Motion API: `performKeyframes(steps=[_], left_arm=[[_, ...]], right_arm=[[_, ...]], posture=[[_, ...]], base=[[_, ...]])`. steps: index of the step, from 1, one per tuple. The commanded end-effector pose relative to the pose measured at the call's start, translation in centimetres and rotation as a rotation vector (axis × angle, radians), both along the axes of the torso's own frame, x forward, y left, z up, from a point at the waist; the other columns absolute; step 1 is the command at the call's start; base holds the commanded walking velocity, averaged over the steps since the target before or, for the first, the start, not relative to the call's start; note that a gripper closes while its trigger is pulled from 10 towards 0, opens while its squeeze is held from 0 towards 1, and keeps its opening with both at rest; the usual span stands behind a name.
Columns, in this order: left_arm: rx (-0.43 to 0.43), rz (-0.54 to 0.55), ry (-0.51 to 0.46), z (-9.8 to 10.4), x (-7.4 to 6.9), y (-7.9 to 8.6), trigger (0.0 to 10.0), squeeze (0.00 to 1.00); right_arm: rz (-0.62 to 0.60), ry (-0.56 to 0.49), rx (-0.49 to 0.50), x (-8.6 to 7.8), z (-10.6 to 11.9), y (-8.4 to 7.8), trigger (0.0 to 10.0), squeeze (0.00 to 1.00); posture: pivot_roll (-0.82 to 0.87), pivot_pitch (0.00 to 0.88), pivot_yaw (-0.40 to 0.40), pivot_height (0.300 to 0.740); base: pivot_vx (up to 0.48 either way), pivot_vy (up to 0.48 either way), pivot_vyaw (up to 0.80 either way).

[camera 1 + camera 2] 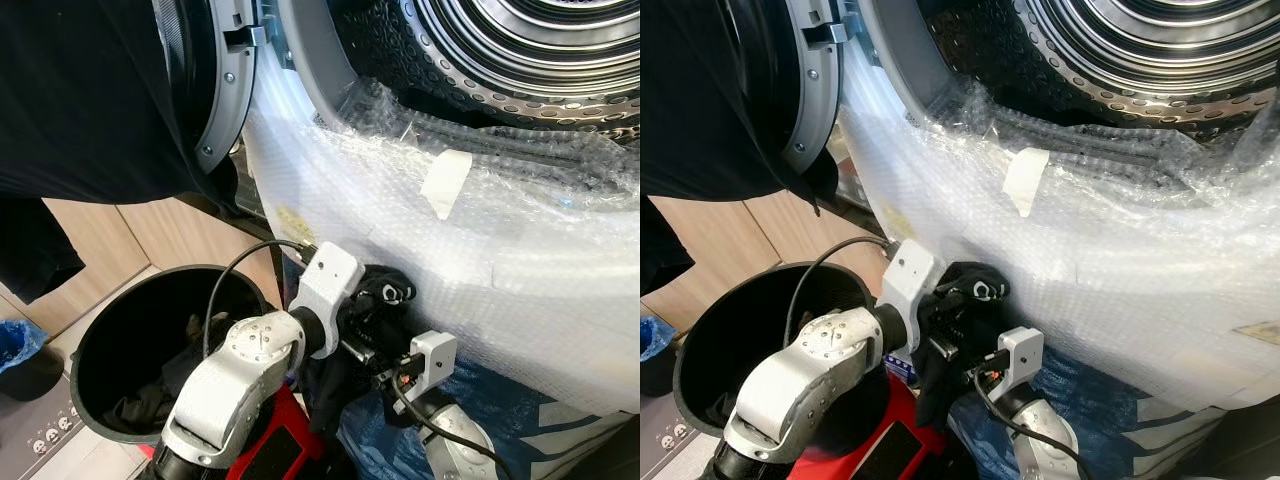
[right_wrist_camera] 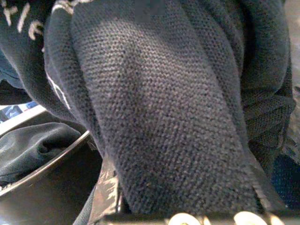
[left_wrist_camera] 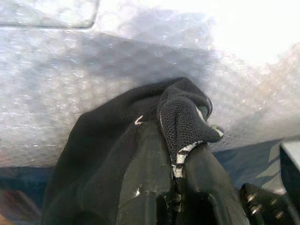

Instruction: Clothes washing

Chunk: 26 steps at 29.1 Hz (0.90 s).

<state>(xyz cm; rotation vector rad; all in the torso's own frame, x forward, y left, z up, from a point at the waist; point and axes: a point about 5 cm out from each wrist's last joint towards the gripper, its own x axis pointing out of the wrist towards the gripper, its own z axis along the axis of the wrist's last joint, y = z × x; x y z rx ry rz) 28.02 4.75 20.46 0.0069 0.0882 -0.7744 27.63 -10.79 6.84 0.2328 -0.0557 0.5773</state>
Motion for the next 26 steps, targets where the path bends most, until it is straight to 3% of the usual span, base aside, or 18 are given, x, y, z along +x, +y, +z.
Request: performKeyframes(steps=[1,4,5,6,7,8,9,10,17,21,24,26], left_arm=[[-0.064,0.148,-0.096,2.6,1.0,2.5,0.0,0.0],[-0.073,0.157,-0.099,2.7,1.0,2.6,0.0,0.0],[-0.074,0.164,-0.098,2.6,1.0,2.7,1.7,0.0],[-0.074,0.17,-0.102,2.6,1.0,2.8,1.7,0.0],[-0.077,0.172,-0.109,2.7,0.9,3.0,5.0,0.0],[-0.093,0.155,-0.109,2.8,0.8,3.1,8.4,1.0],[-0.102,0.141,-0.103,2.8,0.7,3.1,8.4,1.0],[-0.094,0.12,-0.112,2.9,0.5,3.0,10.0,1.0],[0.018,0.005,-0.114,1.9,-1.4,2.8,10.0,1.0],[0.026,0.102,-0.165,2.8,-1.0,4.4,10.0,1.0],[0.143,0.248,-0.302,4.0,-0.4,7.1,10.0,1.0],[0.175,0.274,-0.328,4.1,-0.3,7.6,10.0,1.0]], right_arm=[[-0.036,0.061,0.01,-0.8,-1.4,-1.0,0.0,0.0],[-0.034,0.058,0.012,-0.9,-1.4,-0.9,0.0,0.0],[-0.033,0.058,0.015,-0.9,-1.4,-0.9,0.0,0.0],[-0.031,0.057,0.016,-0.9,-1.4,-0.9,0.0,0.0],[-0.028,0.056,0.02,-1.0,-1.4,-0.8,0.0,0.0],[-0.025,0.055,0.023,-1.0,-1.4,-0.7,0.0,0.0],[-0.023,0.056,0.023,-1.0,-1.4,-0.7,0.0,0.0],[-0.016,0.053,0.029,-1.0,-1.4,-0.5,0.0,0.0],[0.079,0.02,0.075,-1.5,-1.0,0.5,0.0,0.0],[0.144,0.01,0.096,-2.3,-0.9,0.8,0.0,0.0],[0.191,0.013,0.113,-3.1,-1.1,0.7,0.0,0.0],[0.196,0.013,0.11,-3.2,-1.1,0.7,0.0,0.0]], posture=[[0.17,0.141,0.091,0.74],[0.17,0.141,0.092,0.74],[0.17,0.141,0.092,0.74],[0.17,0.137,0.095,0.74],[0.17,0.137,0.095,0.74],[0.17,0.129,0.096,0.74],[0.17,0.126,0.097,0.74],[0.17,0.126,0.097,0.74],[0.17,0.104,0.101,0.74],[0.18,0.096,0.104,0.74],[0.19,0.088,0.104,0.74],[0.19,0.088,0.104,0.74]], base=[[0.0,0.0,0.0],[0.0,0.0,0.0],[0.0,0.0,0.0],[0.0,0.0,0.0],[0.0,0.0,0.0],[0.0,0.0,0.0],[0.0,0.0,0.0],[0.0,0.0,0.0],[0.0,0.0,0.0],[0.0,0.0,0.0],[0.0,0.0,0.0],[0.0,0.0,0.0]])
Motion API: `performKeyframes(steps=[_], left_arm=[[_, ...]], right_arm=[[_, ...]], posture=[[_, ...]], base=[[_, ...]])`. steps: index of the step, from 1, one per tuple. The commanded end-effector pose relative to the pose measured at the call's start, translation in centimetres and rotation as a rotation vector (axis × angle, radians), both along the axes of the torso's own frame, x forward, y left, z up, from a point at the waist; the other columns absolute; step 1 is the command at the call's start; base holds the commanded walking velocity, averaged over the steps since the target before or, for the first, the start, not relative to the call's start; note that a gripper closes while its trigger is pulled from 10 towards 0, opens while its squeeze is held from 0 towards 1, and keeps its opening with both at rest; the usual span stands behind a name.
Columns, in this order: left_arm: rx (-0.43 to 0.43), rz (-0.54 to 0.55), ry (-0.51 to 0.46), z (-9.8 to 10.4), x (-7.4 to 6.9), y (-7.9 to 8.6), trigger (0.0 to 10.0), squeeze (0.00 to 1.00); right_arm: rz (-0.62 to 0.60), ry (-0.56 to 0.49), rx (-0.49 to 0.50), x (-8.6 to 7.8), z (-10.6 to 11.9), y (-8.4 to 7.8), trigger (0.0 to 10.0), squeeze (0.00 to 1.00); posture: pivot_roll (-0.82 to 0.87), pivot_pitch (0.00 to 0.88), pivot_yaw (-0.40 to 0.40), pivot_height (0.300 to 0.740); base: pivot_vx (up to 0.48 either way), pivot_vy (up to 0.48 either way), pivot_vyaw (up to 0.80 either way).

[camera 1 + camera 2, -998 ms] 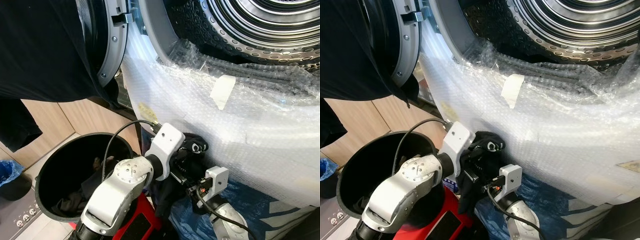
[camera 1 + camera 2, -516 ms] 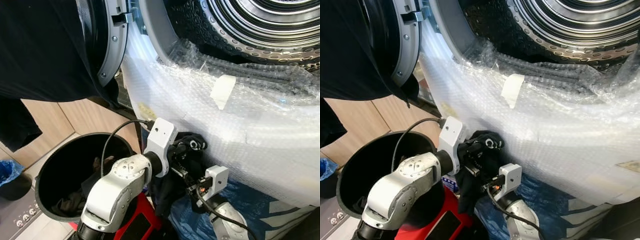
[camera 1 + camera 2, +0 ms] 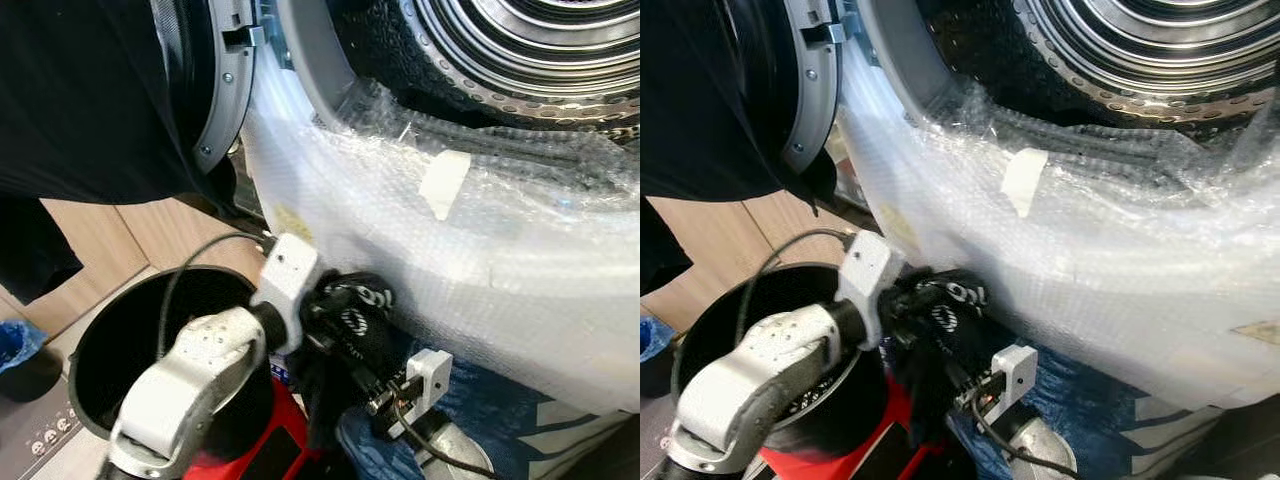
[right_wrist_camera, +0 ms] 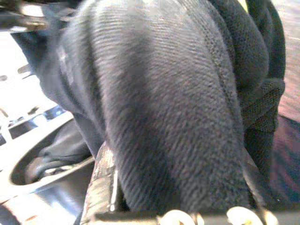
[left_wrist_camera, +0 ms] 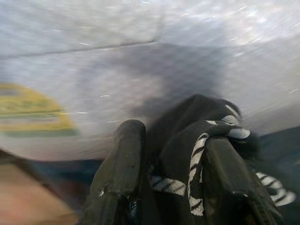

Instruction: Clothes washing

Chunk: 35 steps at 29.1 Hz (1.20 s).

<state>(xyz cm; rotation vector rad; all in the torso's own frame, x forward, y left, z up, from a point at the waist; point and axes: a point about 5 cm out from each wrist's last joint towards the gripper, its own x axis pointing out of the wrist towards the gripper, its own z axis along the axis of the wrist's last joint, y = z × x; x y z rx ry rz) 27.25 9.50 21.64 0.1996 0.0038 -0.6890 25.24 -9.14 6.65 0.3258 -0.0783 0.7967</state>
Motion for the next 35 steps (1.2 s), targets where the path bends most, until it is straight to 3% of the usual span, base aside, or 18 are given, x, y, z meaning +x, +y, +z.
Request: performKeyframes(steps=[1,2,3,6,9,10,11,13,20,22,25,26,28,30,34,35], left_arm=[[0.051,0.236,-0.219,2.9,0.6,3.8,10.0,1.0],[0.04,0.295,-0.21,2.6,0.7,5.1,10.0,1.0],[0.016,0.314,-0.195,2.4,0.6,6.2,10.0,0.0],[0.045,0.342,-0.221,2.5,0.6,7.2,10.0,0.0],[-0.034,0.301,-0.201,2.9,0.5,6.9,10.0,0.0],[-0.071,0.183,-0.182,3.0,0.1,5.5,10.0,1.0],[-0.071,0.183,-0.182,3.0,0.1,5.5,10.0,1.0],[-0.182,-0.013,-0.157,3.7,-0.7,2.9,10.0,1.0],[-0.333,-0.127,-0.124,4.8,-0.9,1.6,10.0,1.0],[-0.504,-0.248,0.016,4.3,-1.2,1.0,10.0,1.0],[-0.562,-0.322,0.074,3.9,-1.5,0.5,10.0,1.0],[-0.613,-0.446,0.137,3.7,-2.3,-0.7,10.0,1.0],[-0.615,-0.498,0.166,3.5,-2.7,-1.1,10.0,1.0],[-0.458,-0.564,0.176,3.0,-3.5,-1.5,10.0,1.0],[-0.362,-0.515,0.117,3.4,-2.9,0.4,10.0,1.0],[-0.356,-0.529,0.092,3.9,-2.7,1.4,10.0,0.1]], right_arm=[[-0.015,0.044,0.006,-0.9,-1.1,-1.0,0.0,0.0],[-0.003,0.05,-0.005,-1.0,-1.4,-1.0,0.0,0.0],[0.016,0.053,-0.006,-1.2,-1.5,-1.0,0.0,0.0],[0.033,0.054,0.001,-1.3,-1.4,-0.9,0.0,0.0],[0.053,0.058,-0.004,-1.6,-1.5,-0.9,0.0,0.0],[0.061,0.065,-0.005,-1.7,-1.6,-0.7,0.0,0.0],[0.061,0.065,-0.005,-1.7,-1.6,-0.7,0.0,0.0],[0.088,0.069,-0.011,-1.8,-1.8,-0.2,0.0,0.0],[0.105,0.063,-0.002,-1.8,-1.6,0.1,0.0,0.0],[0.119,0.059,0.005,-1.9,-1.5,0.1,0.0,0.0],[0.127,0.054,0.004,-1.9,-1.4,0.2,0.0,0.0],[0.125,0.055,0.007,-1.8,-1.4,0.2,0.0,0.0],[0.126,0.056,0.006,-1.7,-1.4,0.3,0.0,0.0],[0.145,0.049,-0.009,-1.7,-1.4,0.6,0.0,0.0],[0.131,0.049,-0.002,-1.8,-1.4,0.4,0.0,0.0],[0.12,0.057,-0.005,-1.8,-1.6,0.2,0.0,0.0]], posture=[[0.19,0.088,0.106,0.74],[0.19,0.09,0.106,0.74],[0.19,0.094,0.105,0.74],[0.19,0.094,0.105,0.74],[0.2,0.101,0.103,0.74],[0.21,0.102,0.104,0.74],[0.21,0.102,0.104,0.74],[0.21,0.105,0.102,0.74],[0.19,0.103,0.109,0.74],[0.18,0.103,0.11,0.74],[0.19,0.104,0.107,0.74],[0.19,0.102,0.106,0.74],[0.19,0.102,0.107,0.74],[0.18,0.099,0.115,0.74],[0.19,0.103,0.119,0.74],[0.19,0.105,0.121,0.74]], base=[[0.0,0.0,0.0],[0.0,0.0,0.0],[0.0,0.0,0.0],[0.0,0.0,0.0],[0.0,0.0,0.0],[0.0,0.0,0.0],[0.0,0.0,0.0],[0.0,0.0,0.0],[0.0,0.0,0.0],[0.0,0.0,0.0],[0.0,0.0,0.0],[0.0,0.0,0.0],[0.0,0.0,0.0],[0.0,0.0,0.0],[0.0,0.0,0.0],[0.0,0.0,0.0]])
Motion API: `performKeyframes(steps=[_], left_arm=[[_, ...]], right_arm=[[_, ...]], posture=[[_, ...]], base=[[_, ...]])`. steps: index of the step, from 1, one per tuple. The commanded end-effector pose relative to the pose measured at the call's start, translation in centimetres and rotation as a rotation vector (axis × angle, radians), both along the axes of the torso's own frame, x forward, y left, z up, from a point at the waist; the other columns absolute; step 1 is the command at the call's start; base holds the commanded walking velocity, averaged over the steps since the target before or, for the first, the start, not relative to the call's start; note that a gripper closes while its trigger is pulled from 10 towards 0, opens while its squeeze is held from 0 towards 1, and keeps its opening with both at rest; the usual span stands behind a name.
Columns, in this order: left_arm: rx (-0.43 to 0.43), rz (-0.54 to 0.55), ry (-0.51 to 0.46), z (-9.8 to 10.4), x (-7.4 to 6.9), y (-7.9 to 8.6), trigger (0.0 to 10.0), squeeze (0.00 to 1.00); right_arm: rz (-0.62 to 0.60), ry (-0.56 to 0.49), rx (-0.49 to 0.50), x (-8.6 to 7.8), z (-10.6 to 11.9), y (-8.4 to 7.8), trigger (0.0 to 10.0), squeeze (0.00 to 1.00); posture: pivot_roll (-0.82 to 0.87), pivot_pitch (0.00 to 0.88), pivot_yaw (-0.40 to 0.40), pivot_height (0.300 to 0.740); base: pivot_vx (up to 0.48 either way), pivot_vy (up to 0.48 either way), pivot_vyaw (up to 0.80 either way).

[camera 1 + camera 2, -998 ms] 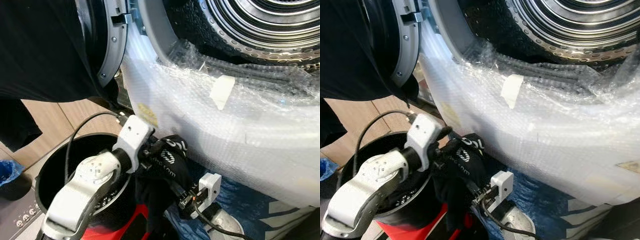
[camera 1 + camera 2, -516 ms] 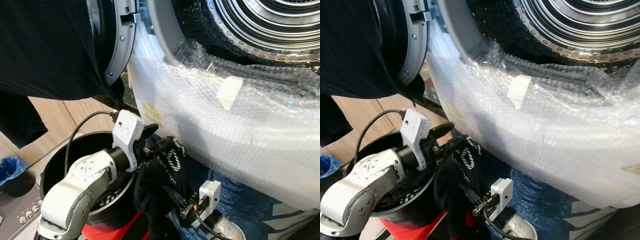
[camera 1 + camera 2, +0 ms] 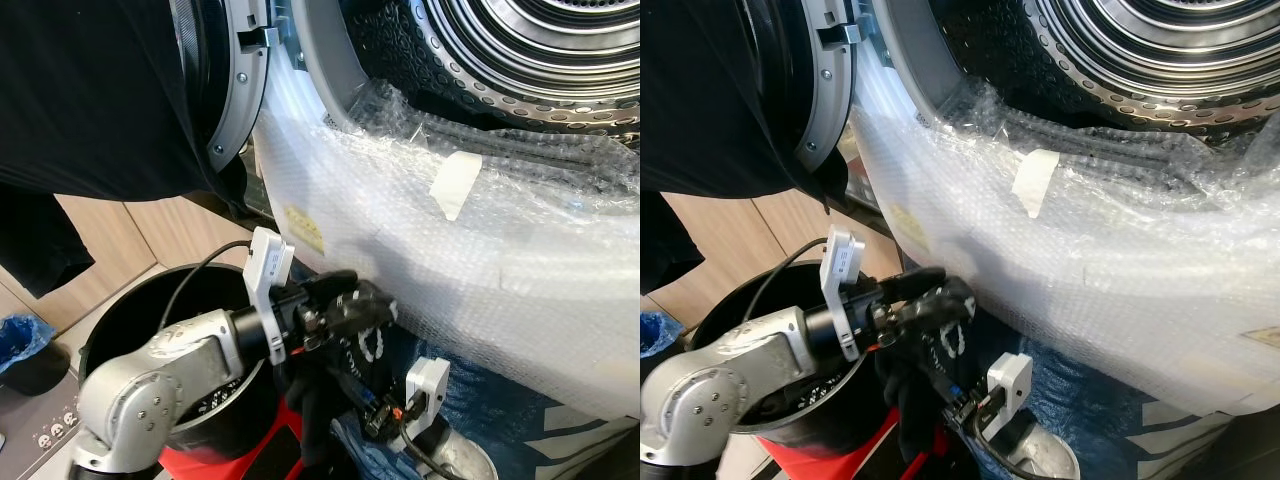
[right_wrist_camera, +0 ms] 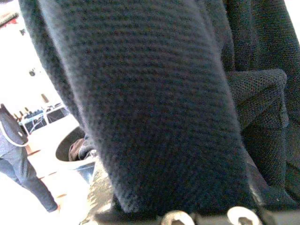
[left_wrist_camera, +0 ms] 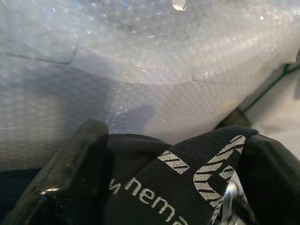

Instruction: Clothes washing

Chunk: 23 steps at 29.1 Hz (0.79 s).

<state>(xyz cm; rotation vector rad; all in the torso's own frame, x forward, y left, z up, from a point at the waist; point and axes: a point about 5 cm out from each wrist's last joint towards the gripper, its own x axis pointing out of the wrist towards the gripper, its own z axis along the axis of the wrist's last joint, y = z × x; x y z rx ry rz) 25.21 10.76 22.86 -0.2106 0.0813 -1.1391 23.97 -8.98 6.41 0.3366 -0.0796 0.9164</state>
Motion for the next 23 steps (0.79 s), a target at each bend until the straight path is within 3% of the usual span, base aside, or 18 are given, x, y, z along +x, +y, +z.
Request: performKeyframes(steps=[1,7,9,10,11,13,16,18,22,23], left_arm=[[-0.06,-0.065,-0.156,2.7,-0.7,0.5,10.0,0.0],[0.034,0.009,-0.282,4.6,0.2,2.8,10.0,0.0],[-0.045,-0.007,-0.301,6.0,0.5,3.3,10.0,0.0],[-0.045,-0.007,-0.301,6.0,0.5,3.3,10.0,0.0],[-0.205,-0.064,-0.221,6.9,0.8,3.0,10.0,0.0],[-0.315,-0.155,-0.107,7.0,1.0,2.3,10.0,0.0],[-0.286,-0.175,-0.082,6.5,1.0,1.8,10.0,0.0],[-0.254,-0.188,-0.129,6.0,0.8,1.3,10.0,0.0],[-0.082,-0.223,-0.161,3.8,0.1,0.0,10.0,0.0],[-0.073,-0.226,-0.168,3.6,0.0,-0.1,10.0,0.0]], right_arm=[[0.001,0.075,-0.021,-0.6,-1.4,0.0,0.0,0.0],[0.001,0.084,-0.024,-0.6,-1.6,-0.1,0.0,0.0],[-0.007,0.101,-0.032,-0.5,-2.0,-0.4,0.0,0.0],[-0.007,0.101,-0.032,-0.5,-2.0,-0.4,0.0,0.0],[-0.003,0.116,-0.042,-0.4,-2.4,-0.4,0.0,0.0],[0.003,0.127,-0.058,-0.3,-2.7,-0.3,0.0,0.0],[0.001,0.128,-0.061,-0.3,-2.8,-0.4,0.0,0.0],[-0.005,0.13,-0.065,-0.3,-2.8,-0.6,0.0,0.0],[-0.006,0.126,-0.063,-0.5,-2.8,-0.7,0.0,0.0],[-0.007,0.126,-0.063,-0.6,-2.8,-0.7,0.0,0.0]], posture=[[0.19,0.105,0.121,0.74],[0.2,0.116,0.121,0.74],[0.22,0.118,0.108,0.74],[0.22,0.118,0.108,0.74],[0.23,0.119,0.108,0.74],[0.22,0.119,0.112,0.74],[0.22,0.123,0.114,0.74],[0.22,0.123,0.114,0.74],[0.21,0.14,0.113,0.74],[0.21,0.14,0.113,0.74]], base=[[0.0,0.0,0.0],[0.0,0.0,0.0],[0.0,0.0,0.0],[0.0,0.0,0.0],[0.0,0.0,0.0],[0.0,0.0,0.0],[0.0,0.0,0.0],[0.0,0.0,0.0],[0.0,0.0,0.0],[0.0,0.0,0.0]])
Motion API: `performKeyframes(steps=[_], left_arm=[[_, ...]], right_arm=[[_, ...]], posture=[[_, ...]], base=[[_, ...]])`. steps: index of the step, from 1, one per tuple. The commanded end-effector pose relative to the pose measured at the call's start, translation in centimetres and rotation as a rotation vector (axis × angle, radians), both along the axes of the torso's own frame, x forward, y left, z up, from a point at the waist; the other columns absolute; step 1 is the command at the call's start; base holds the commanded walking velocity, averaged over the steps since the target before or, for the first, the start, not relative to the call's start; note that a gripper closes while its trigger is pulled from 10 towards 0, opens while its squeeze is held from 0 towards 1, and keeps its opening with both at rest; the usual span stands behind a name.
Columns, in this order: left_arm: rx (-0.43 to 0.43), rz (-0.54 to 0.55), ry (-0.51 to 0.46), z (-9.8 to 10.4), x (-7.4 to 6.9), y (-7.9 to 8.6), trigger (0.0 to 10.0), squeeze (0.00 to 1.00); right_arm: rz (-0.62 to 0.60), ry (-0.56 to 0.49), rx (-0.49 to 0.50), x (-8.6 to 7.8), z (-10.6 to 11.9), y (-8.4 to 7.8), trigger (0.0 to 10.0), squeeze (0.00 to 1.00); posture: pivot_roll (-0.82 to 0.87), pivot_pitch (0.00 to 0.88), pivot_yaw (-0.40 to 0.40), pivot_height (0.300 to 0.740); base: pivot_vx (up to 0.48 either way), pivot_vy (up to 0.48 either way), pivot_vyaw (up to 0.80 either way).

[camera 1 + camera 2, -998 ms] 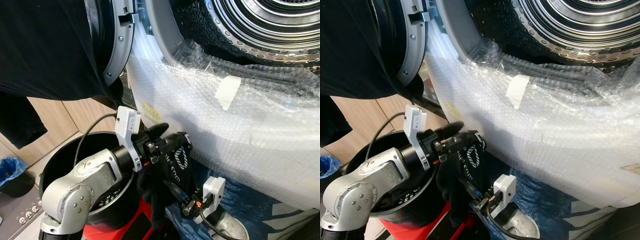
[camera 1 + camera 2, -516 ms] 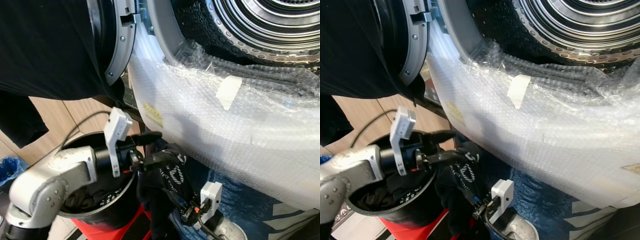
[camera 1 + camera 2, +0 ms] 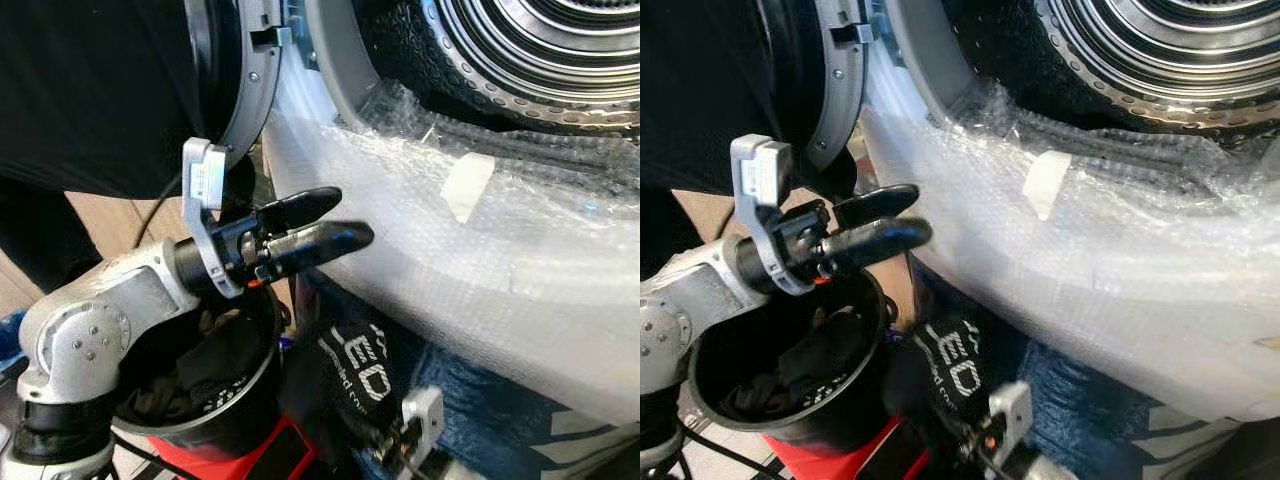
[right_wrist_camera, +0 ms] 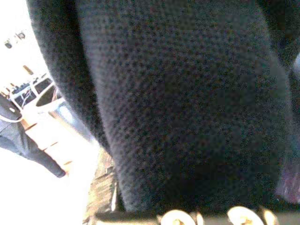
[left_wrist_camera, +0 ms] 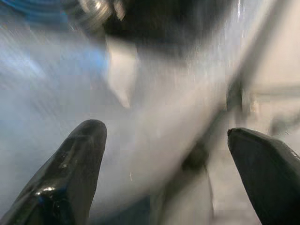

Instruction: Clothes washing

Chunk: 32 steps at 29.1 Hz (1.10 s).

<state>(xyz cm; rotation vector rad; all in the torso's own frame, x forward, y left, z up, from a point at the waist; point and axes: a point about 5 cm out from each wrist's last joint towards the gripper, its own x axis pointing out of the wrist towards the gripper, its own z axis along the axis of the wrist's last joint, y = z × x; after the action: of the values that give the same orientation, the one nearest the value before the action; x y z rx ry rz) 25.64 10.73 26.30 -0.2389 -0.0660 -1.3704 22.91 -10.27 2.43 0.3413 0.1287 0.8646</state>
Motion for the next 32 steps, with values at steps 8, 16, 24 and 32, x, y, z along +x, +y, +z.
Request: performKeyframes(steps=[8,16,24,32], left_arm=[[0.165,0.093,-0.107,0.5,-0.3,0.7,10.0,0.0],[0.574,0.376,-0.158,-2.9,0.0,3.2,10.0,0.0],[0.474,0.853,-0.078,-5.2,2.7,5.6,10.0,0.0],[0.368,1.134,-0.058,-7.3,4.1,8.2,10.0,0.0]], right_arm=[[0.033,-0.064,0.037,0.0,1.1,0.1,0.0,0.0],[0.065,-0.058,0.028,-0.2,1.0,0.0,0.0,0.0],[0.065,-0.067,0.023,-0.1,1.3,-0.7,0.0,0.0],[0.113,-0.122,0.049,-0.5,2.7,-1.0,0.0,0.0]], posture=[[0.21,0.147,0.119,0.74],[0.23,0.151,0.117,0.74],[0.23,0.151,0.114,0.74],[0.22,0.148,0.111,0.74]], base=[[0.0,0.0,0.0],[0.0,0.0,0.0],[0.0,0.0,0.0],[0.0,0.0,0.0]])
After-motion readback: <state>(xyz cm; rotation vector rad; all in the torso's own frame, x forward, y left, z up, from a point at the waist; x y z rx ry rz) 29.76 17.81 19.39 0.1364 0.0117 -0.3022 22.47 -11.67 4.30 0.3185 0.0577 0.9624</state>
